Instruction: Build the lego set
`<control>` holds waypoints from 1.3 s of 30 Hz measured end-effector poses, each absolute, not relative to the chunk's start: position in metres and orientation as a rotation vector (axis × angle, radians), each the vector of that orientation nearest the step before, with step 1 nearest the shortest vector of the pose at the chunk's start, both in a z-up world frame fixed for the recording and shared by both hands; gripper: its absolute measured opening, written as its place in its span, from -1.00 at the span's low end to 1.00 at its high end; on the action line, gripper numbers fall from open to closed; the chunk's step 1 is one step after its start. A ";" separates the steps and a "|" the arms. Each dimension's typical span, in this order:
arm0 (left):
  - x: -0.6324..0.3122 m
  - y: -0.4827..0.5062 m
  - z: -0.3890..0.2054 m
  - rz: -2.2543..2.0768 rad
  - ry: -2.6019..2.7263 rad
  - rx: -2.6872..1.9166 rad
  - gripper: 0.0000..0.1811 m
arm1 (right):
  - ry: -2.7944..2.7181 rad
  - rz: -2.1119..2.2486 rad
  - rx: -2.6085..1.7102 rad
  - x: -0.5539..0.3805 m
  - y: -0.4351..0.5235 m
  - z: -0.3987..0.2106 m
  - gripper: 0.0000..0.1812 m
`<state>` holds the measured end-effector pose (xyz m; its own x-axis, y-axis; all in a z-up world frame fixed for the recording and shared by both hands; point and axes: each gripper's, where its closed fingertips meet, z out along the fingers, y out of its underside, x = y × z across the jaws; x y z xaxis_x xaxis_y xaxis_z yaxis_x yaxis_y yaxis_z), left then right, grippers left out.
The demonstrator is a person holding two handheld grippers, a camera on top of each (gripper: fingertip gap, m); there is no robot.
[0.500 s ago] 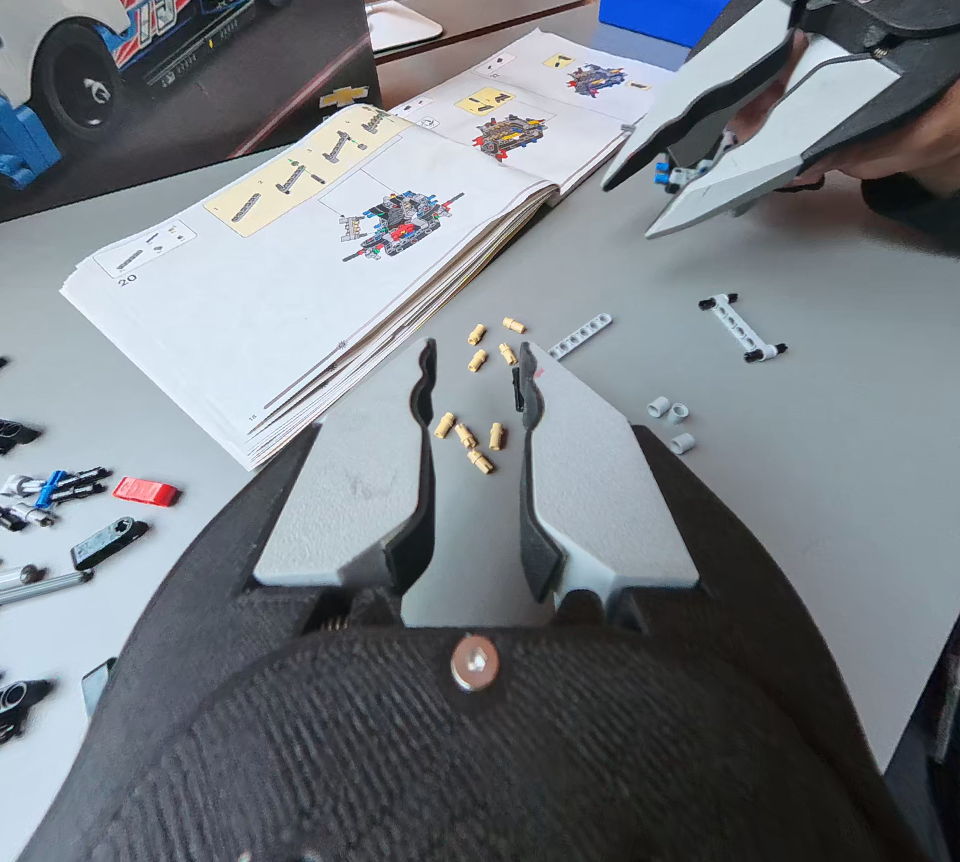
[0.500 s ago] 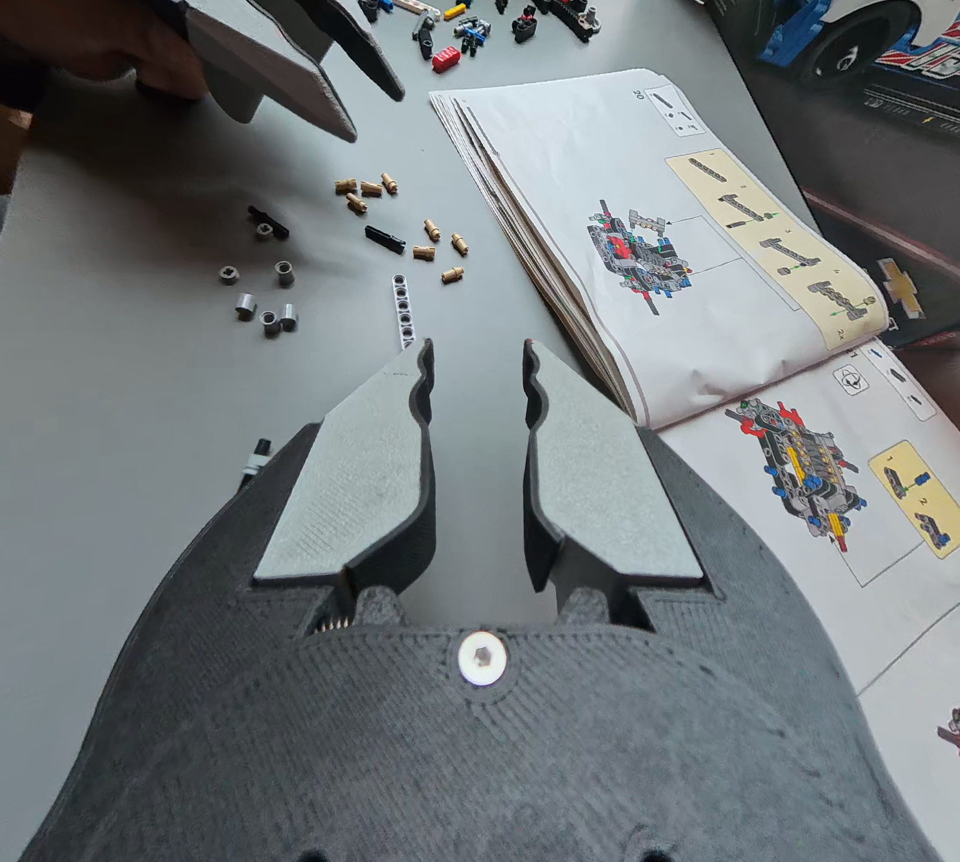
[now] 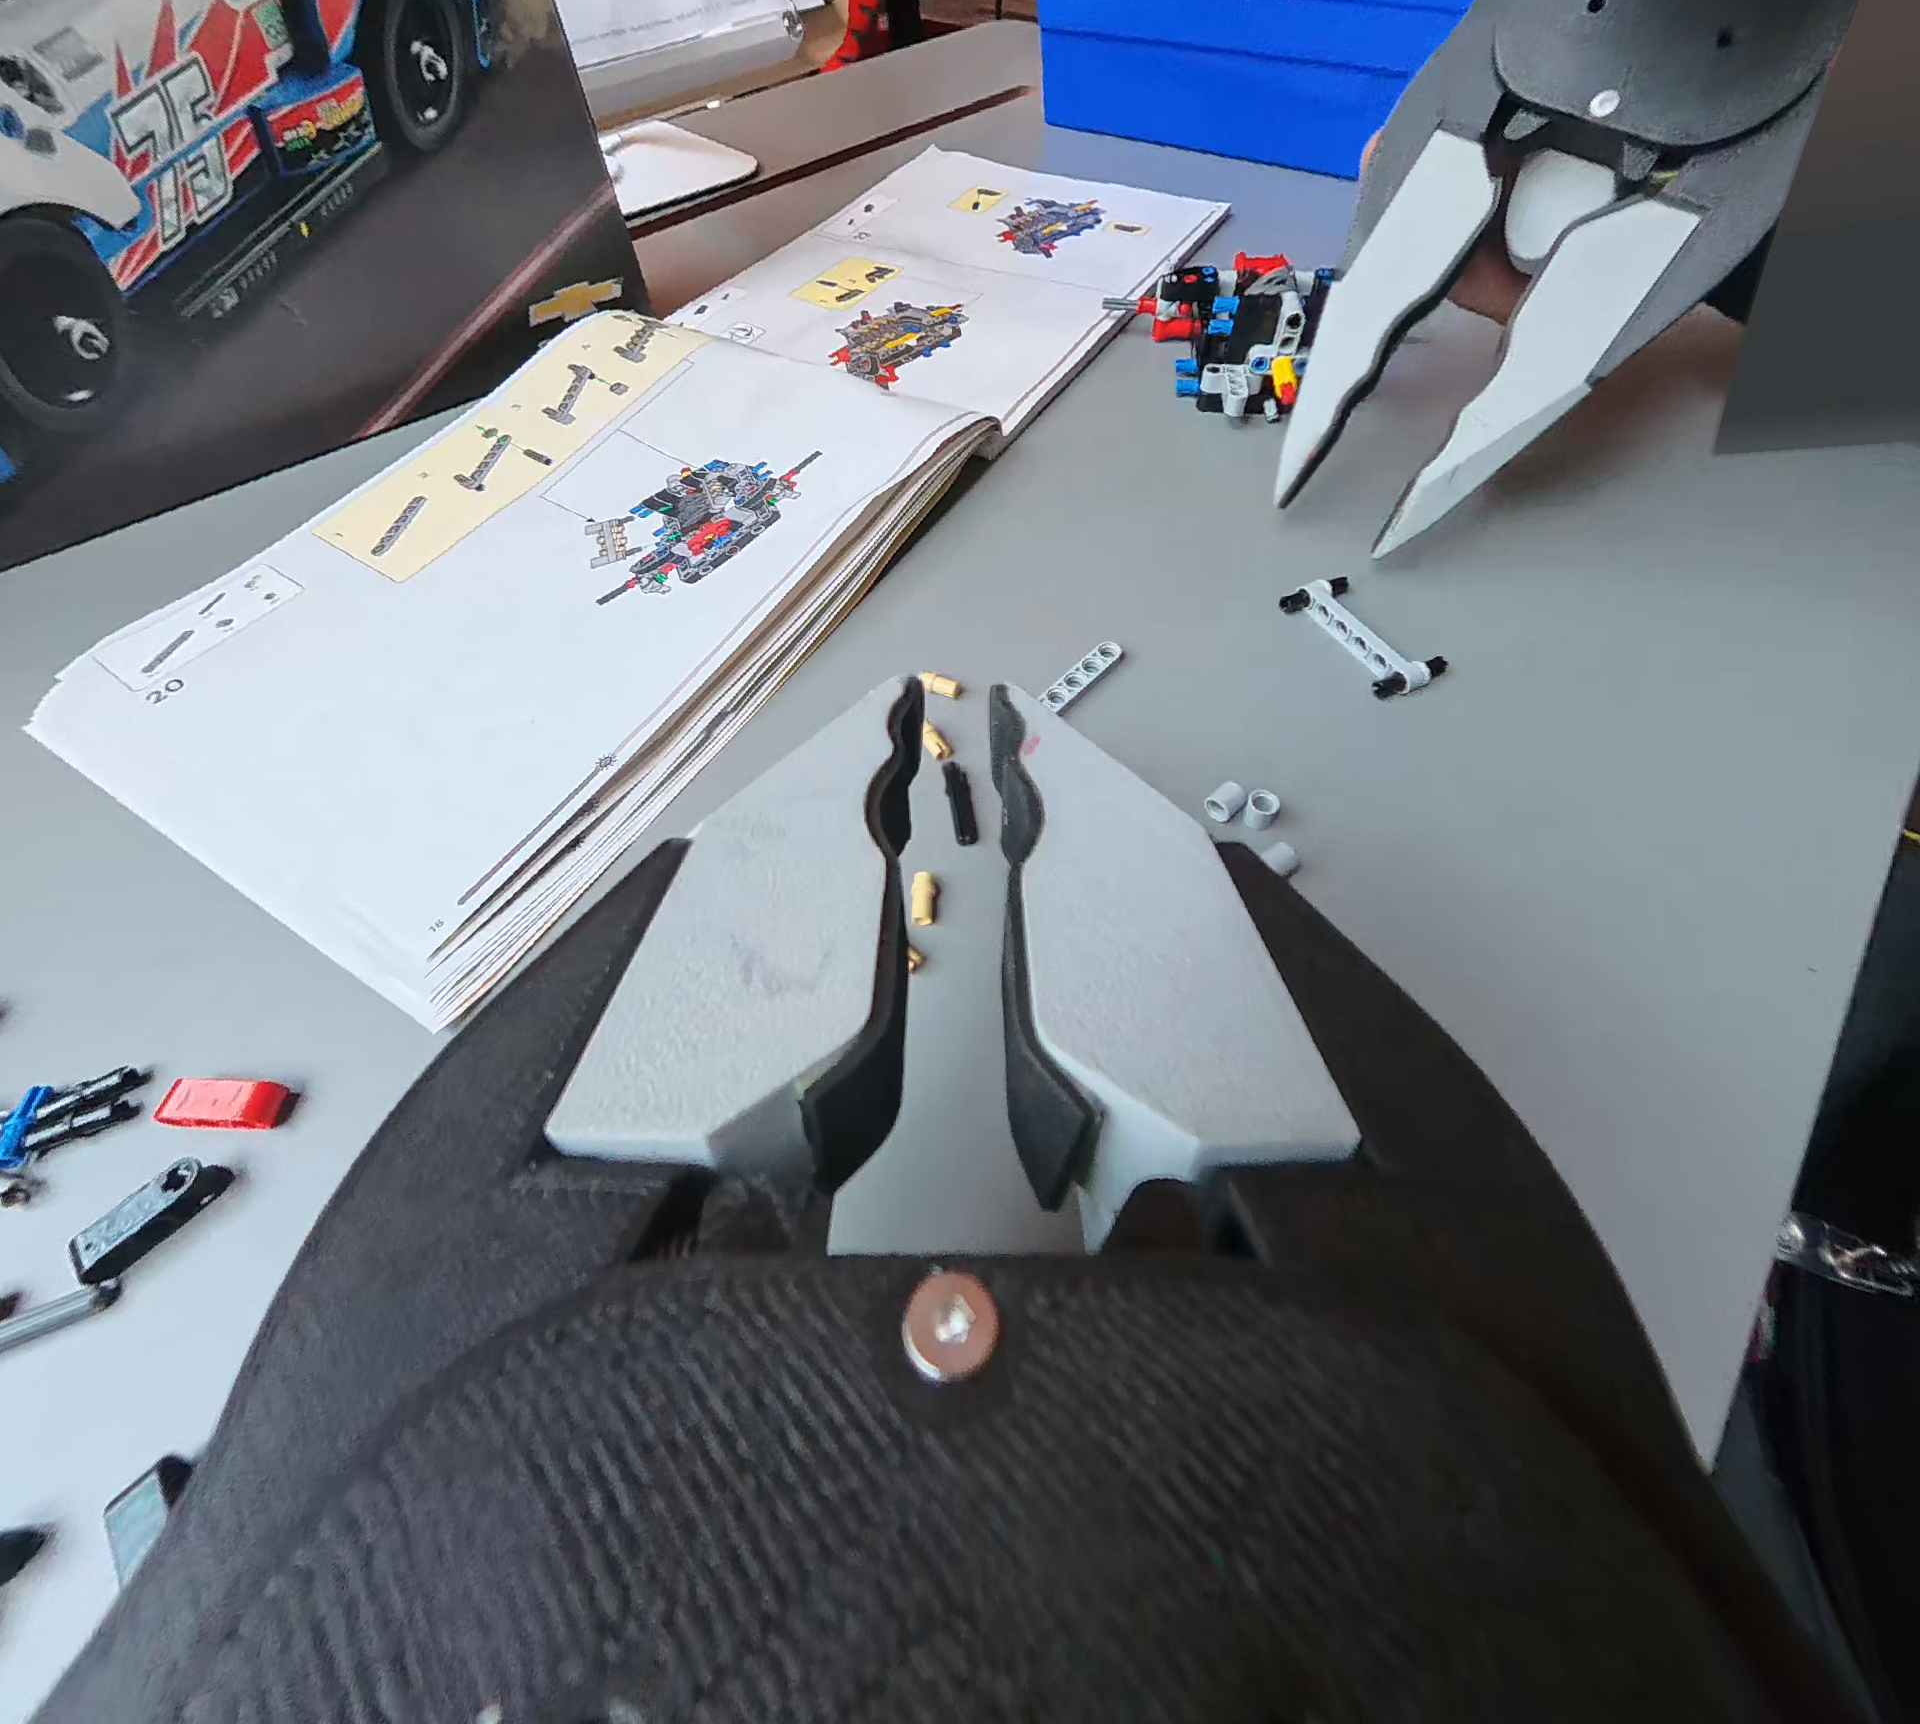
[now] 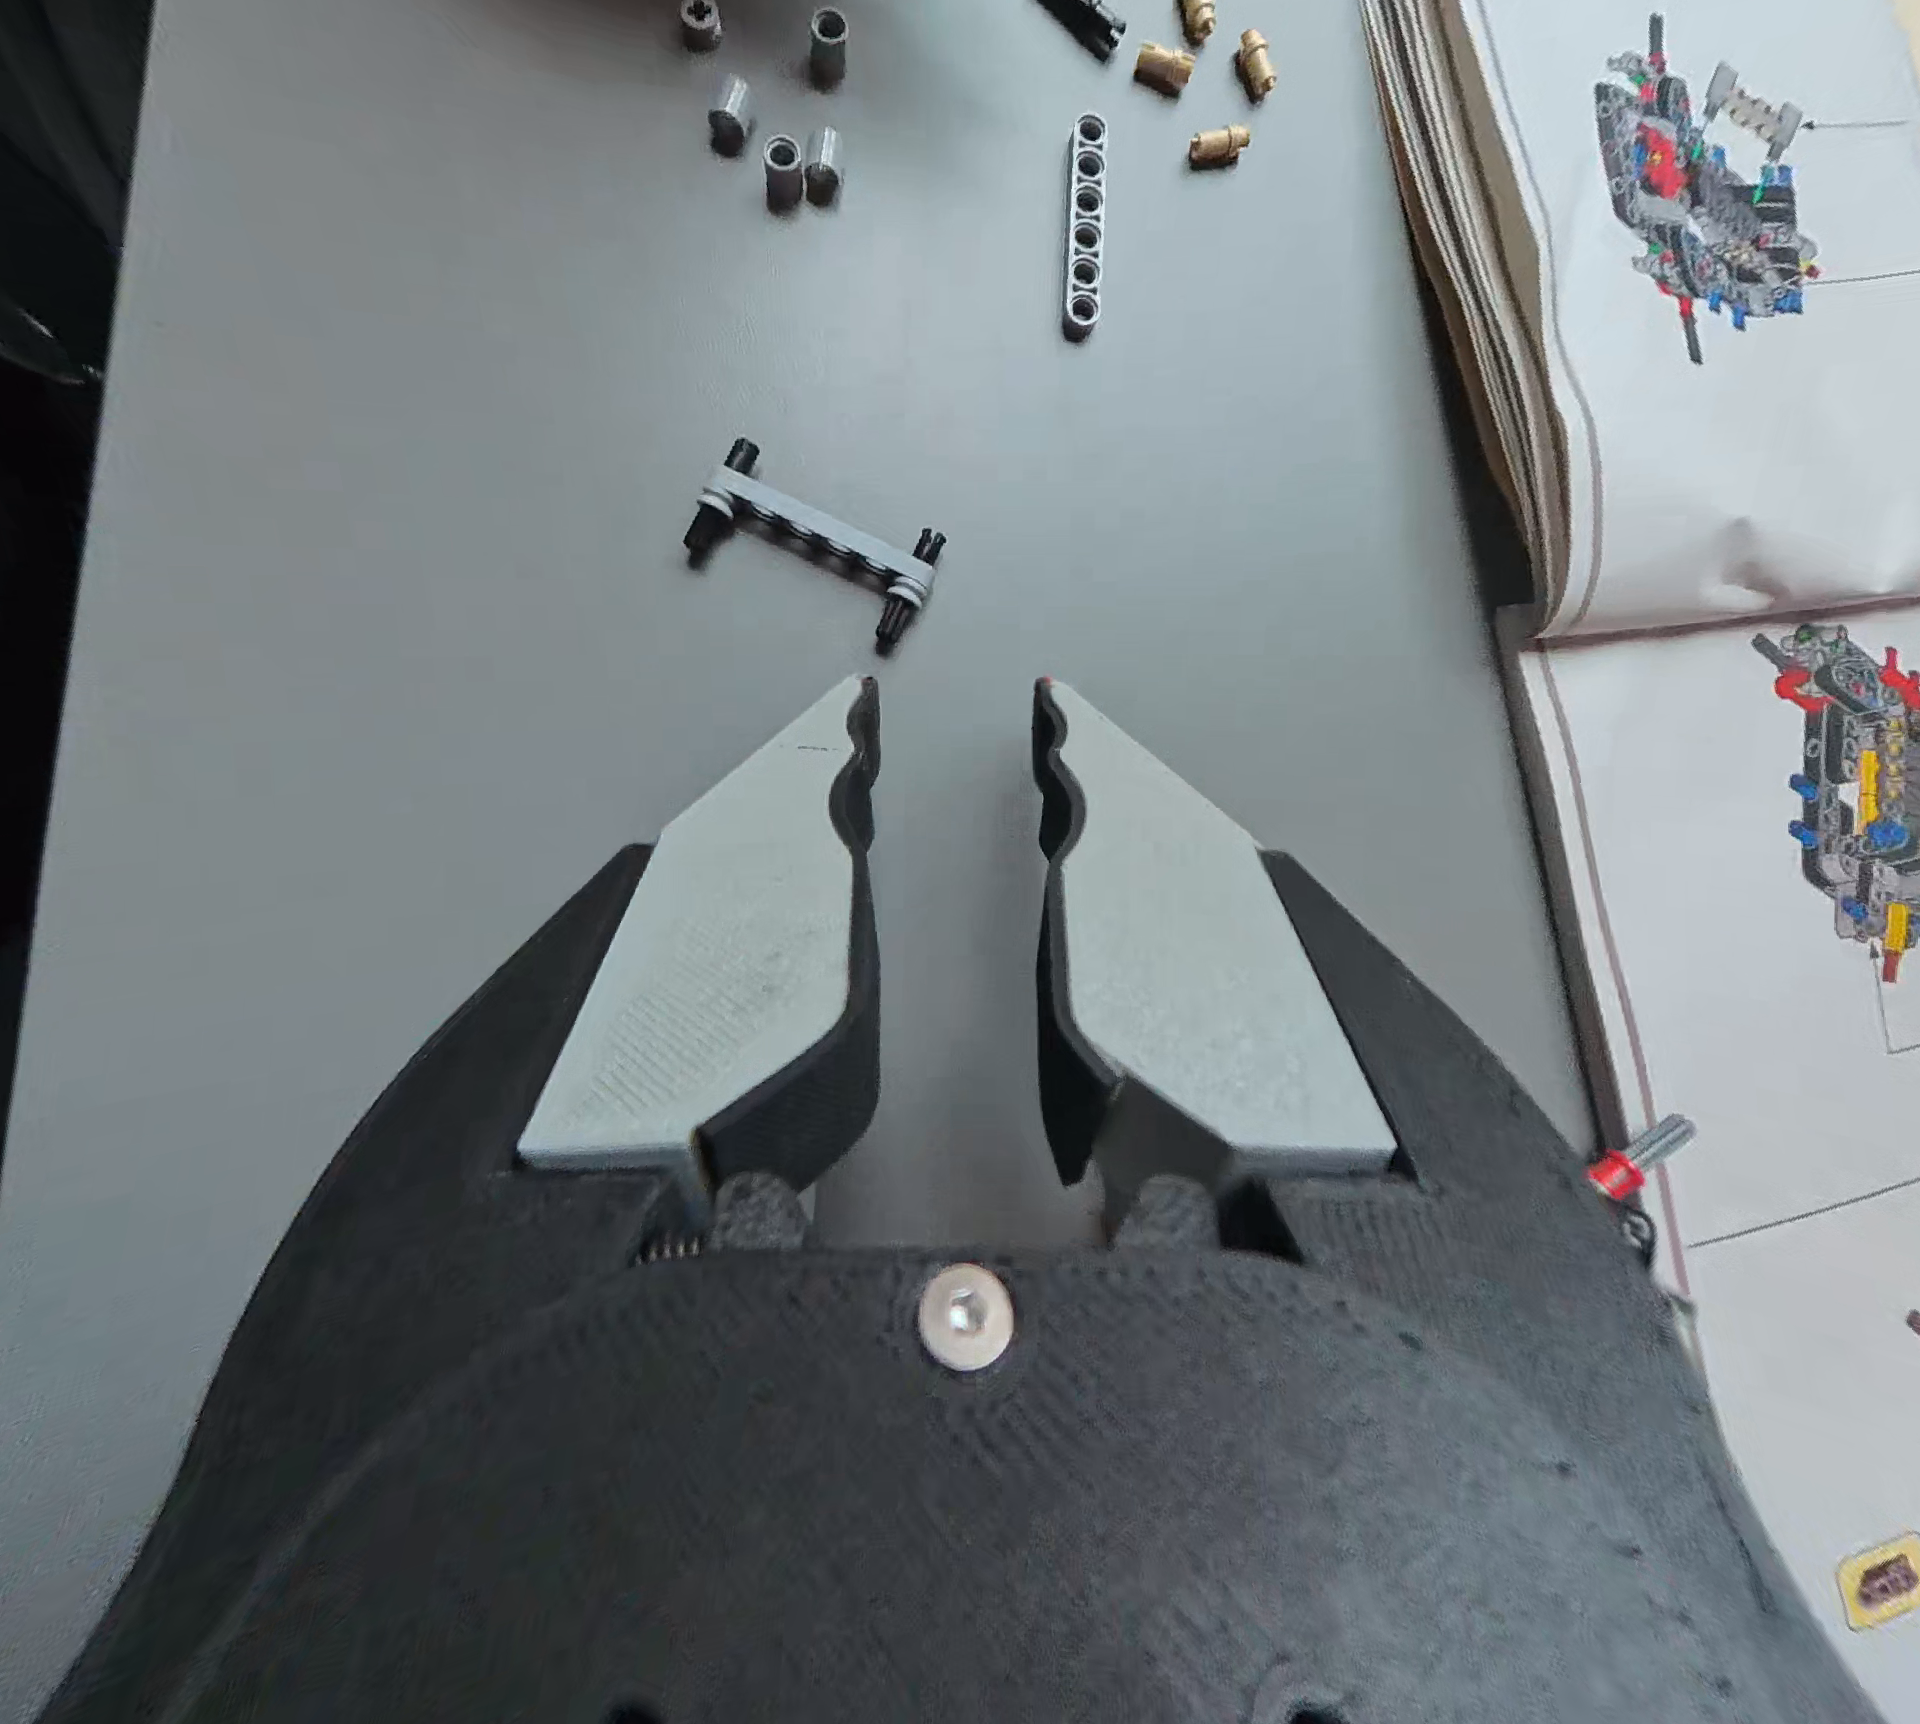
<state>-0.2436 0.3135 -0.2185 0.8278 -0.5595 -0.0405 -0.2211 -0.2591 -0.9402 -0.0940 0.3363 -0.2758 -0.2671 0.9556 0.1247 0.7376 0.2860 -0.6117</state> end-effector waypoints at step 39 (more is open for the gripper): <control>-0.241 0.315 -0.218 -0.379 0.599 -1.832 -0.93 | -2.026 0.755 -1.435 -0.114 0.323 -0.270 -0.78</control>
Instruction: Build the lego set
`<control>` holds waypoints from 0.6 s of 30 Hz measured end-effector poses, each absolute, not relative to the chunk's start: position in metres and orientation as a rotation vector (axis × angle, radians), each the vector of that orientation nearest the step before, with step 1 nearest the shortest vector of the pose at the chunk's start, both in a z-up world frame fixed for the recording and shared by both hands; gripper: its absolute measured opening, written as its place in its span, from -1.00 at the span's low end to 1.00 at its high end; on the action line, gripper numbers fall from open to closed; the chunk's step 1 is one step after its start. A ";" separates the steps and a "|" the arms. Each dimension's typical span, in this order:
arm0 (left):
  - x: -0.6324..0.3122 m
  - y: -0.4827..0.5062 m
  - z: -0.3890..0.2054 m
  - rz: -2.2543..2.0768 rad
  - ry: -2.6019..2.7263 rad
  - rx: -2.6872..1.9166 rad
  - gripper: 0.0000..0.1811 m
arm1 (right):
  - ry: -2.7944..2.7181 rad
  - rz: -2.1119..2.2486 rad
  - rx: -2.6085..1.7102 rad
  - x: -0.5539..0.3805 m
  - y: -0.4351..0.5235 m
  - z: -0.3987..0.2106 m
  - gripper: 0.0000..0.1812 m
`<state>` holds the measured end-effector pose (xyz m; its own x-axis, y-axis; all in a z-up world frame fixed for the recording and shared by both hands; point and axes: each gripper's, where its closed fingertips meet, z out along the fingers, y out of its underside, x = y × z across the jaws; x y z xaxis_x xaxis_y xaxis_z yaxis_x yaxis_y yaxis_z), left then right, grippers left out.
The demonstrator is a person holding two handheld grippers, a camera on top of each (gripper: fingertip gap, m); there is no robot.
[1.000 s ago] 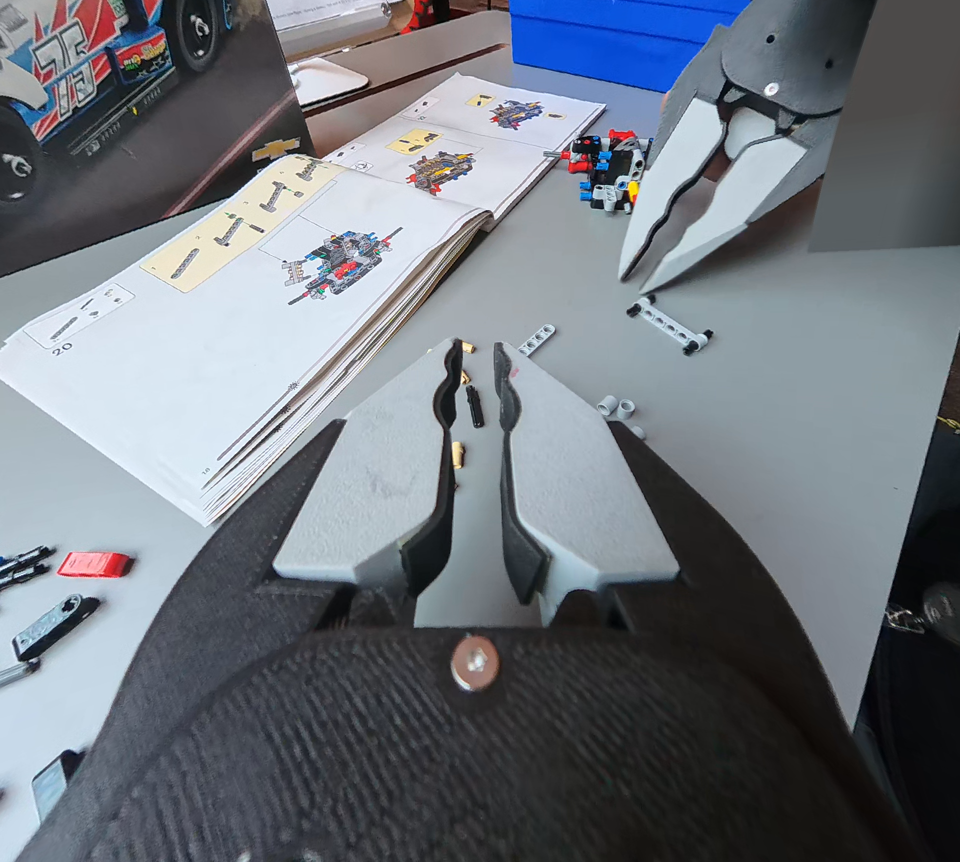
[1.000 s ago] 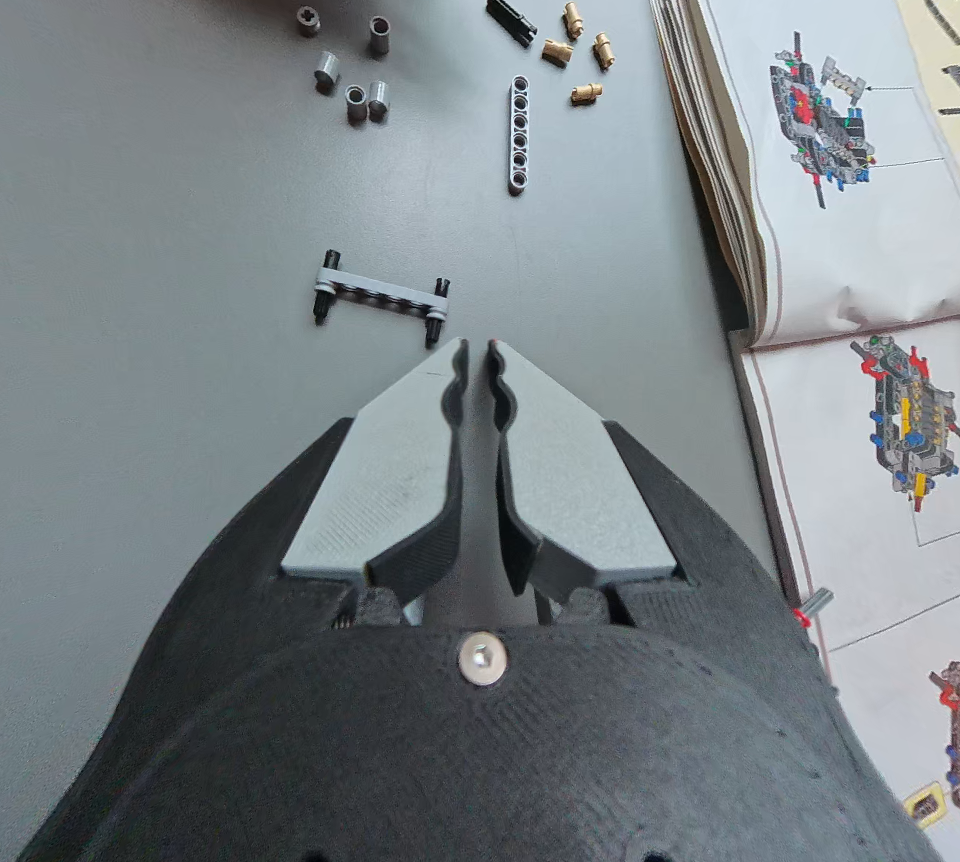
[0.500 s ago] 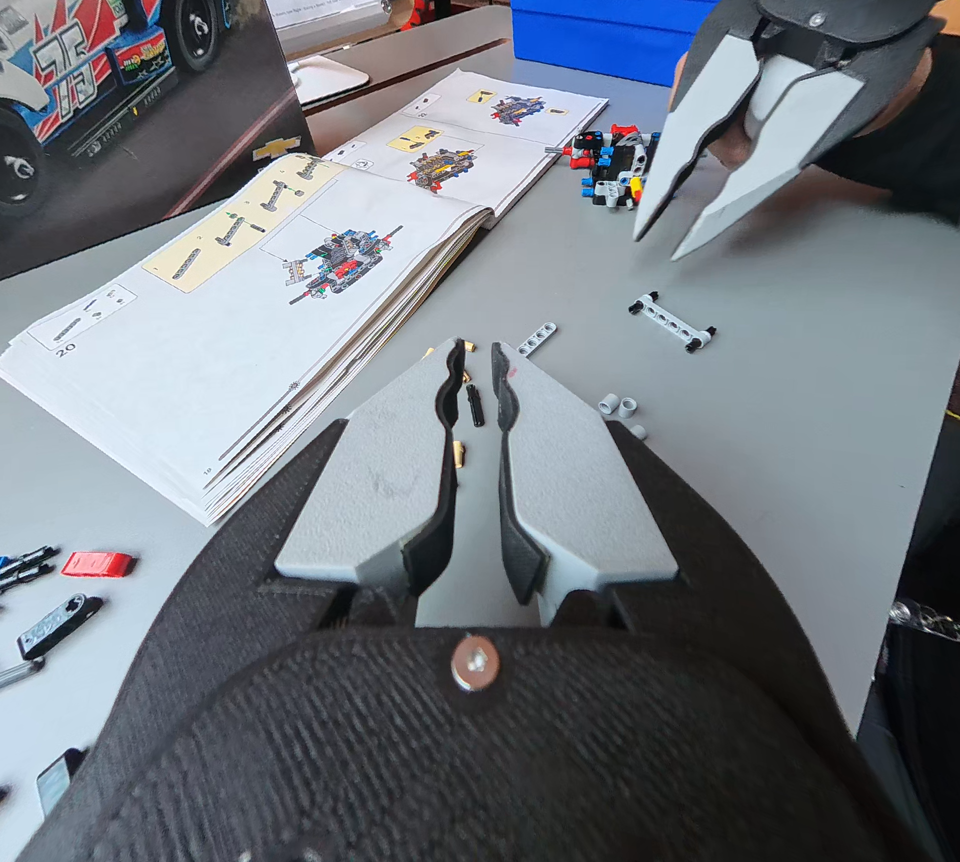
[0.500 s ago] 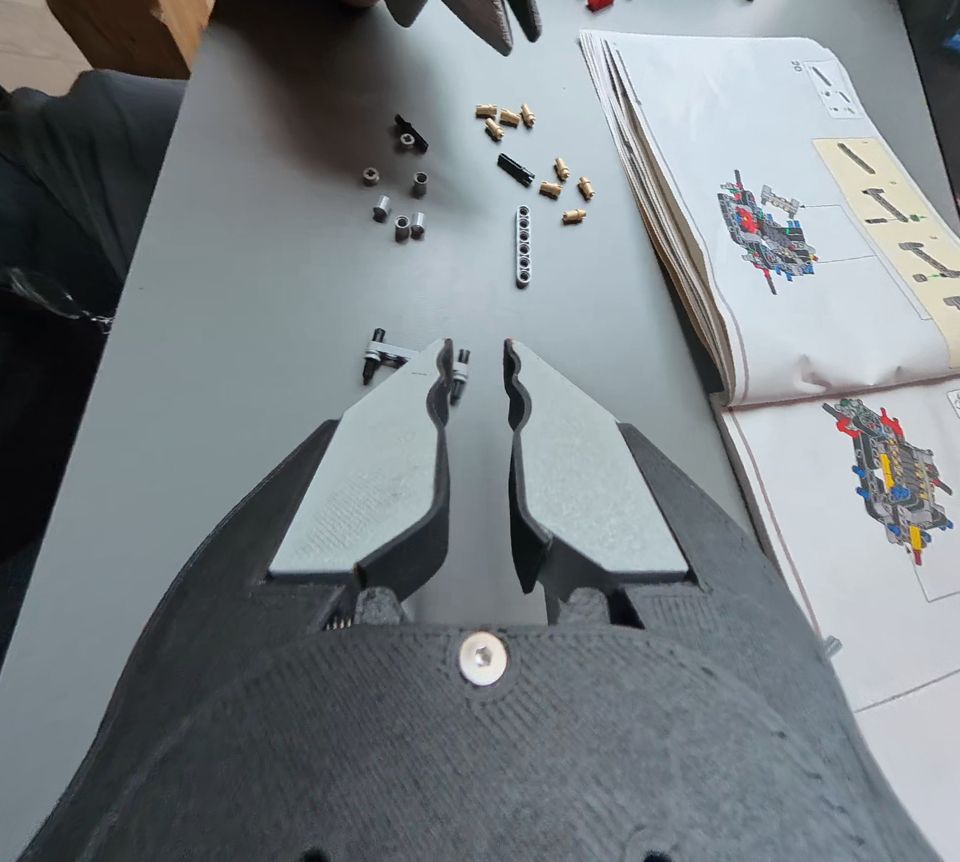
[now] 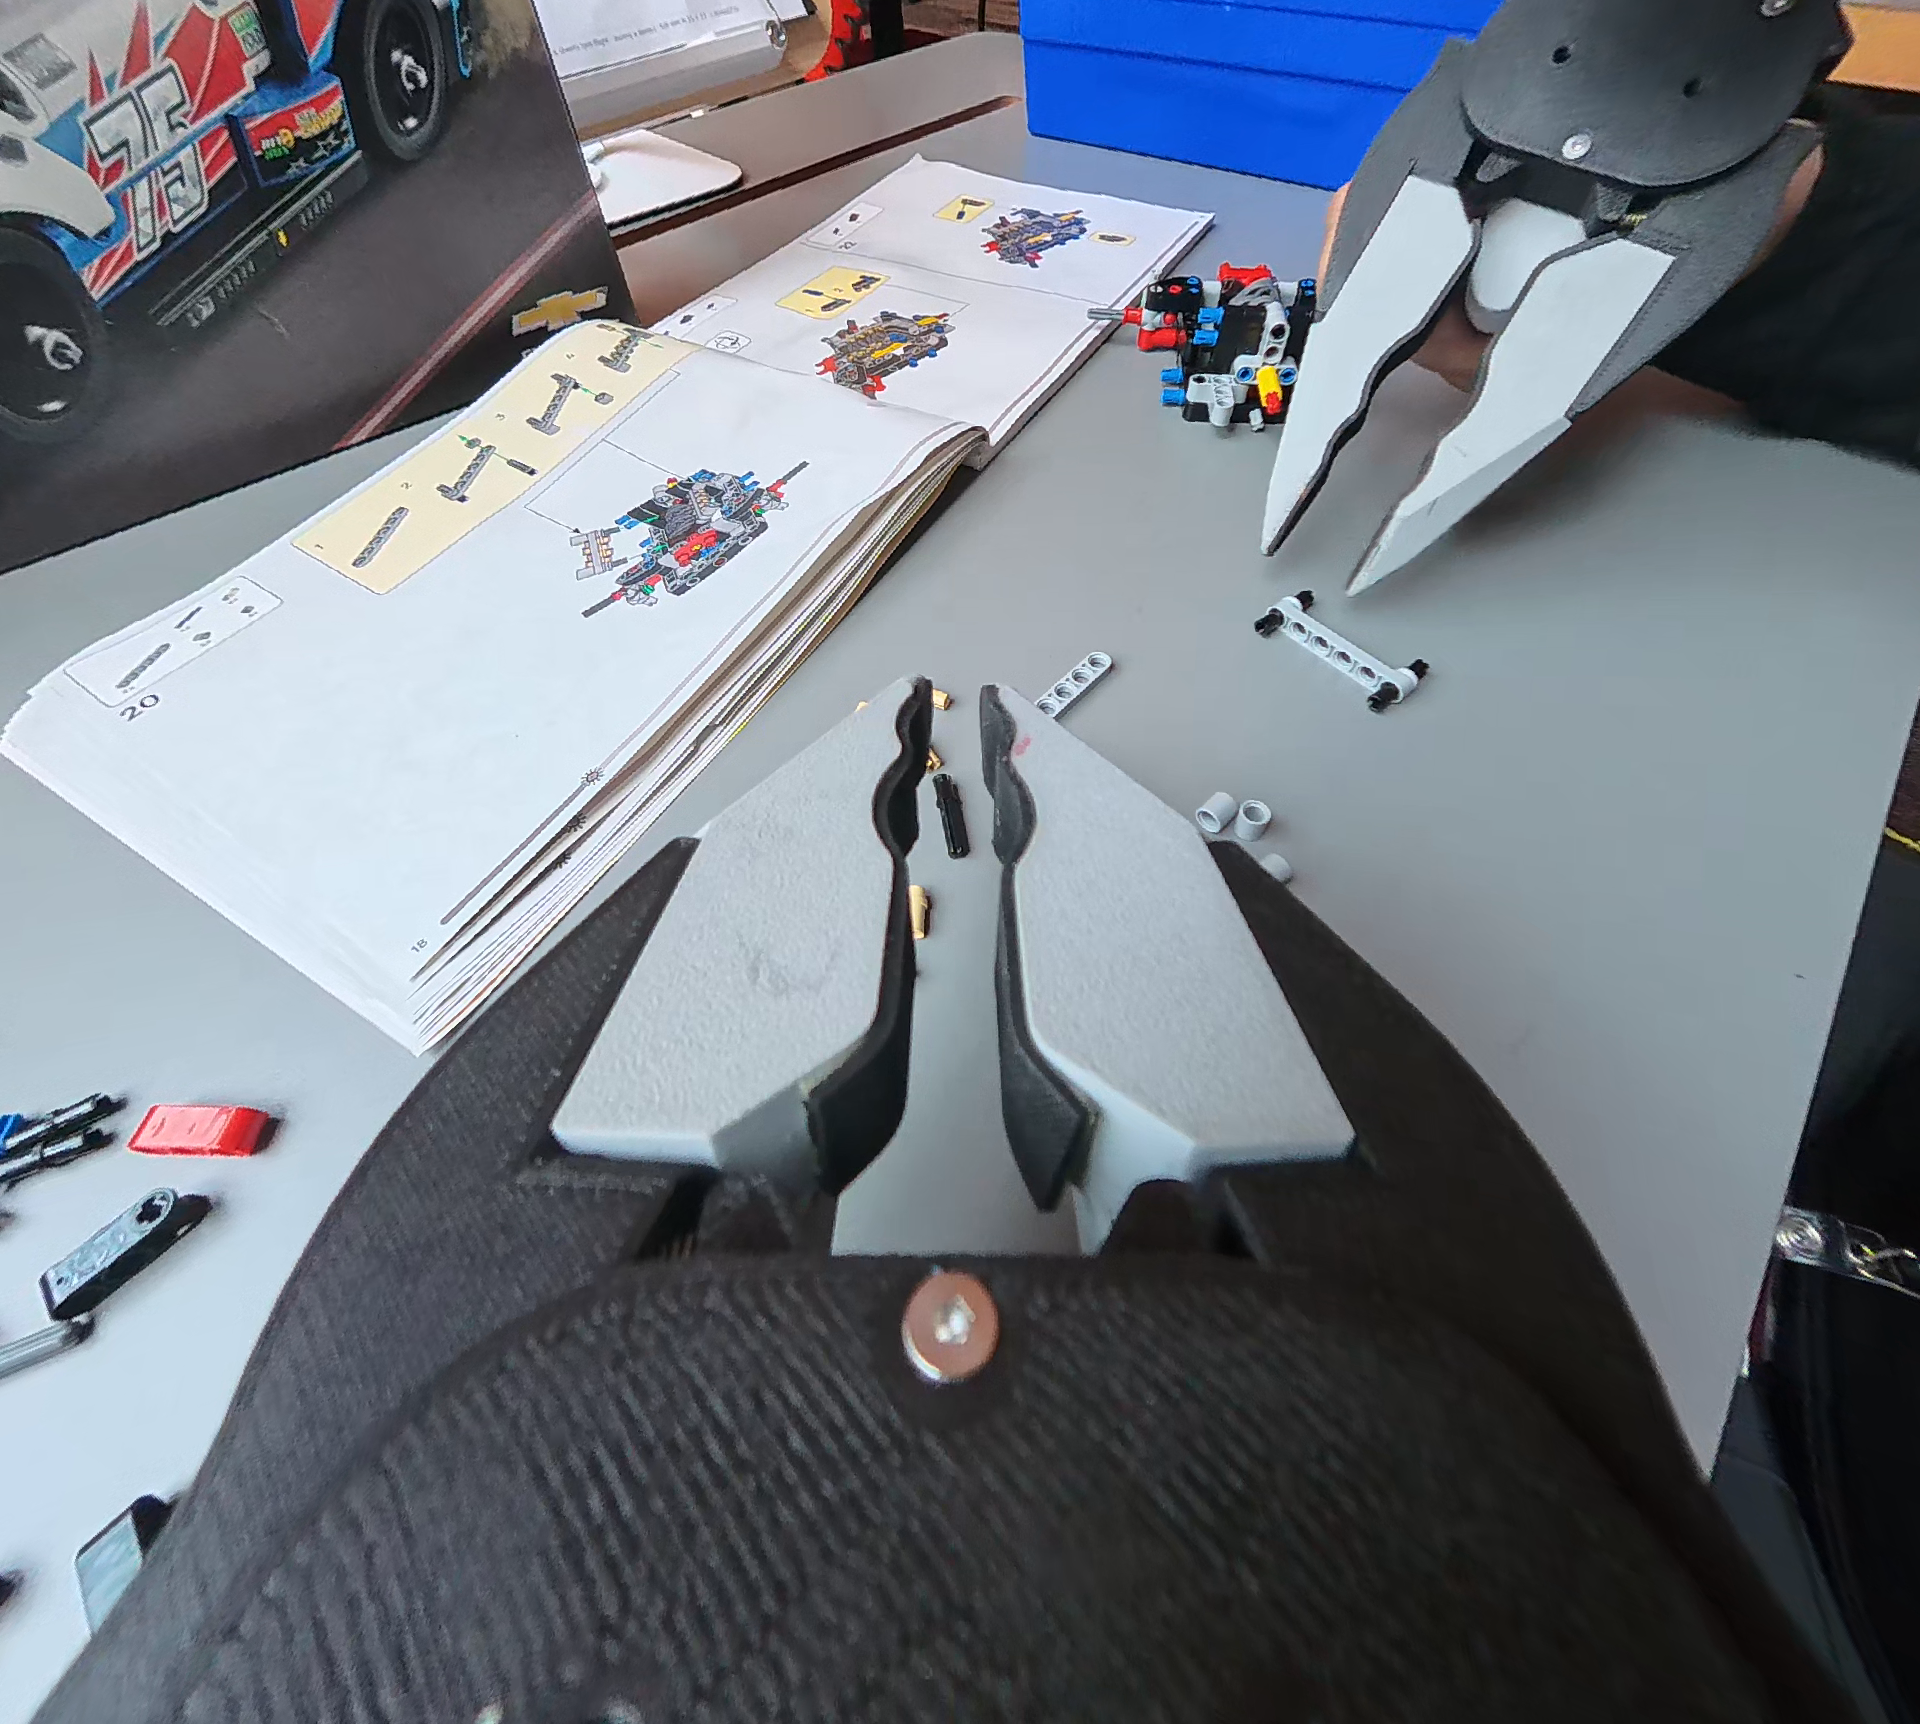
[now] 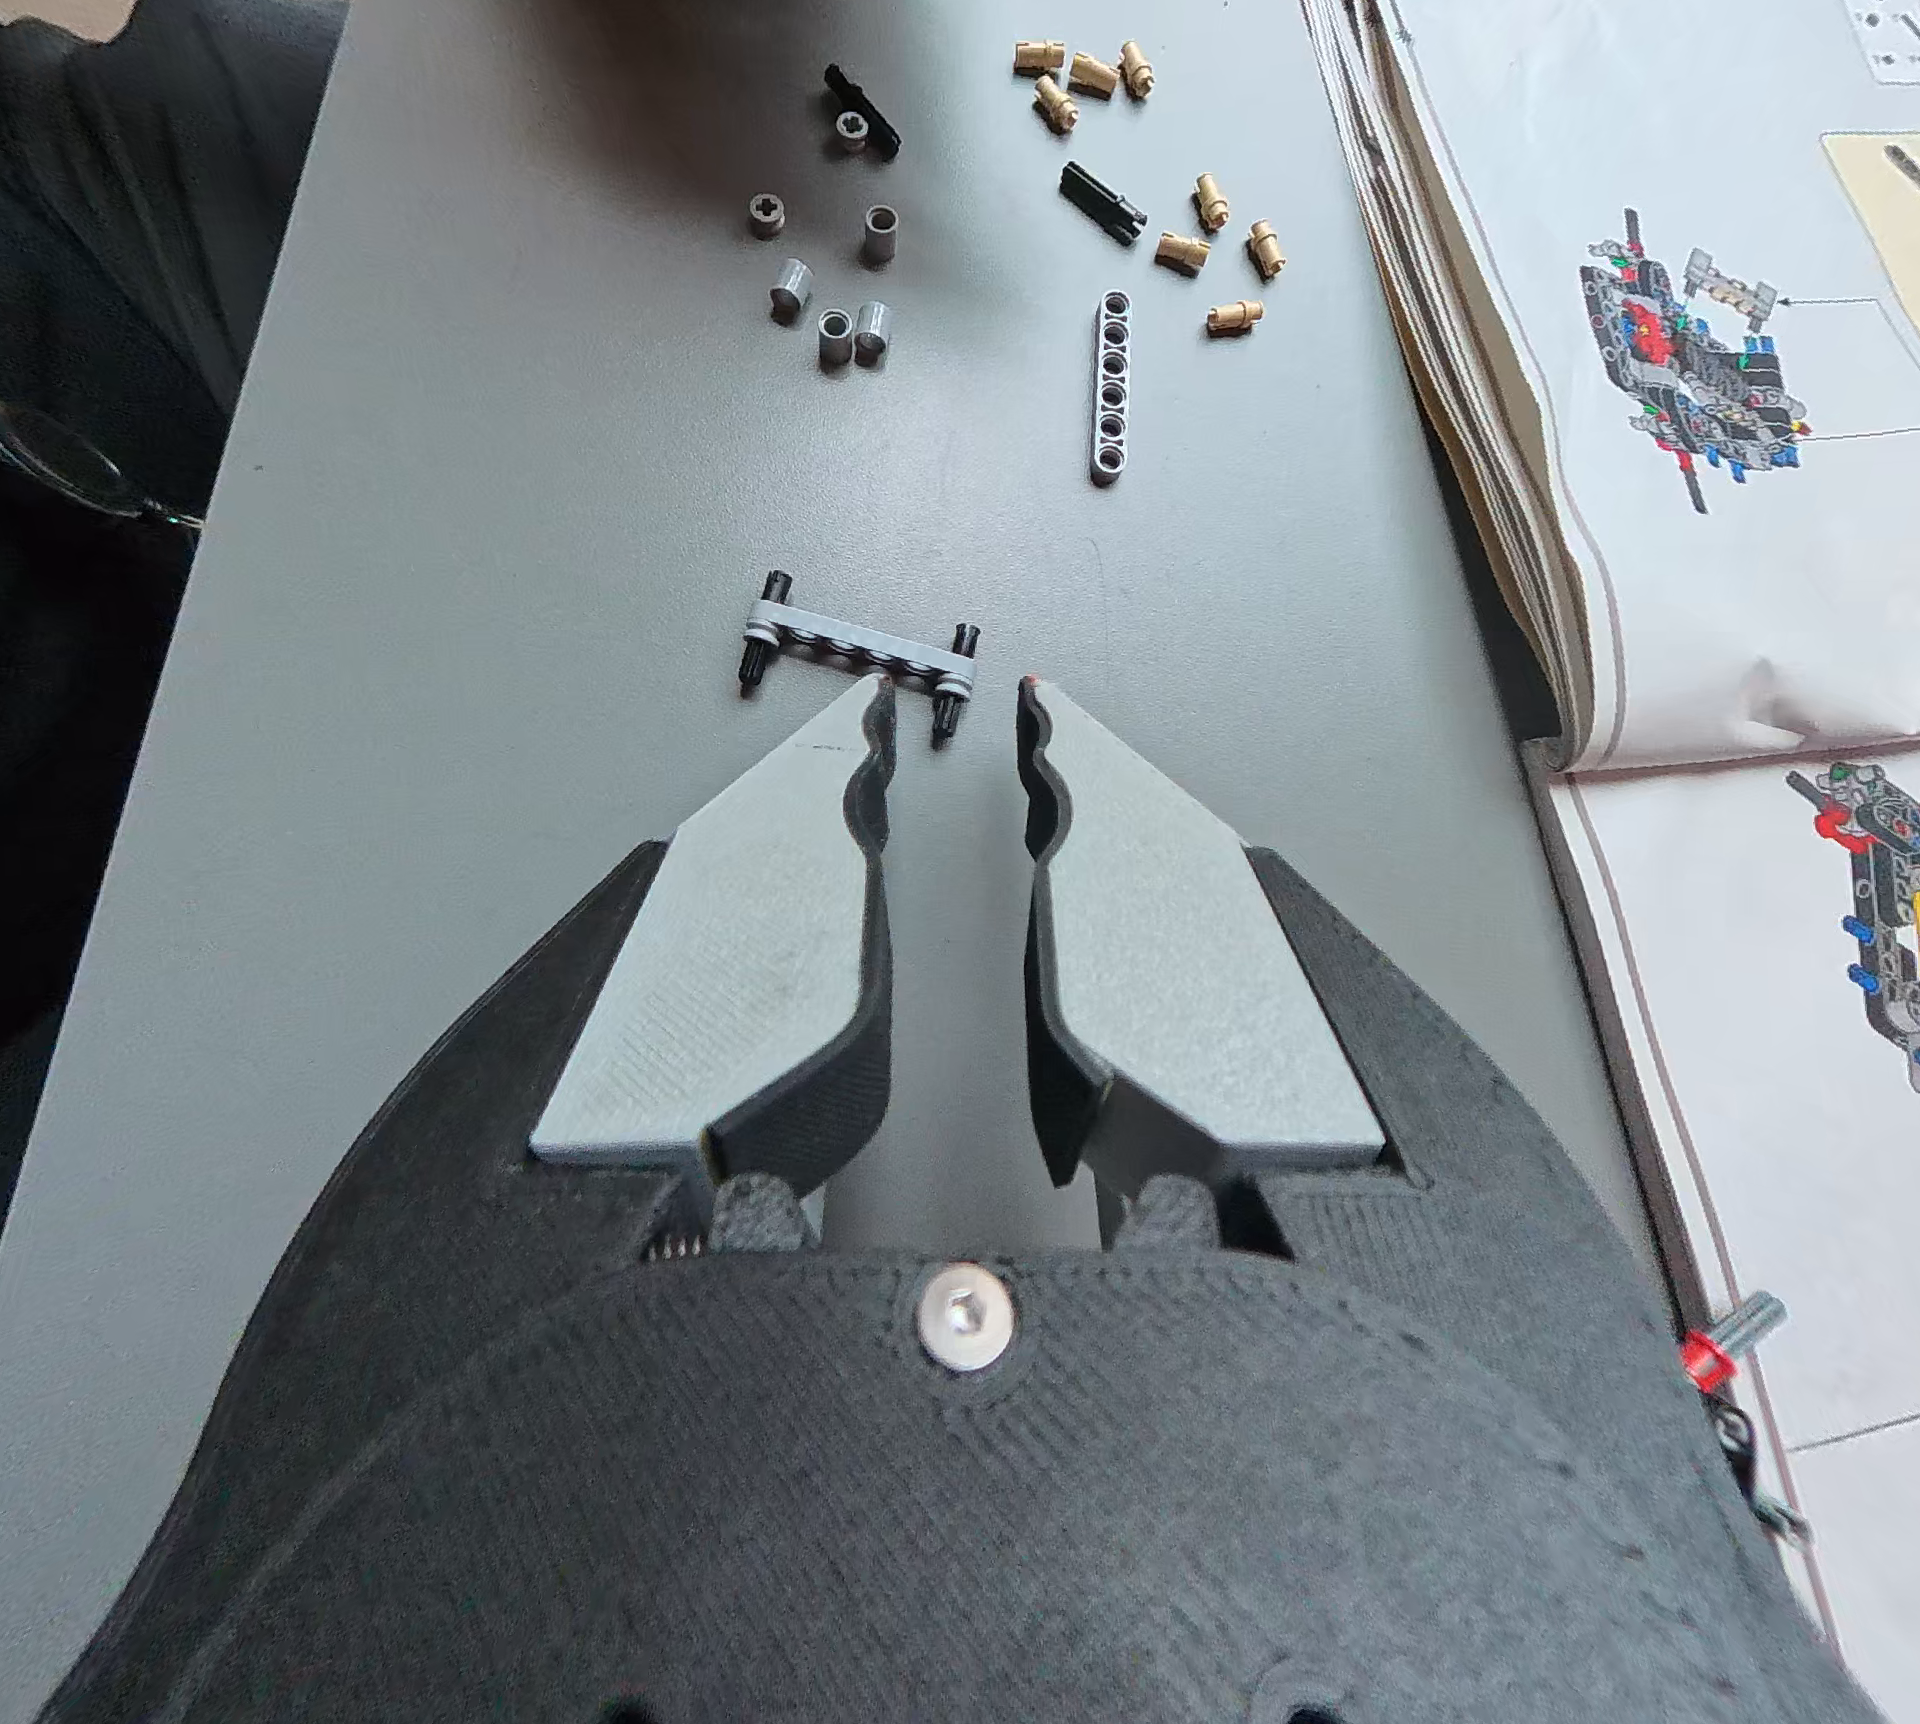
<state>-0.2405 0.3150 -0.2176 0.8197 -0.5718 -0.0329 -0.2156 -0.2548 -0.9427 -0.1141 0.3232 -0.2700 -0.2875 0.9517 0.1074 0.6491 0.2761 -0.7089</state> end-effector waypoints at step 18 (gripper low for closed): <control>-0.241 0.315 -0.217 -0.388 0.596 -1.832 -0.95 | -2.052 0.702 -1.427 -0.119 0.321 -0.283 -0.94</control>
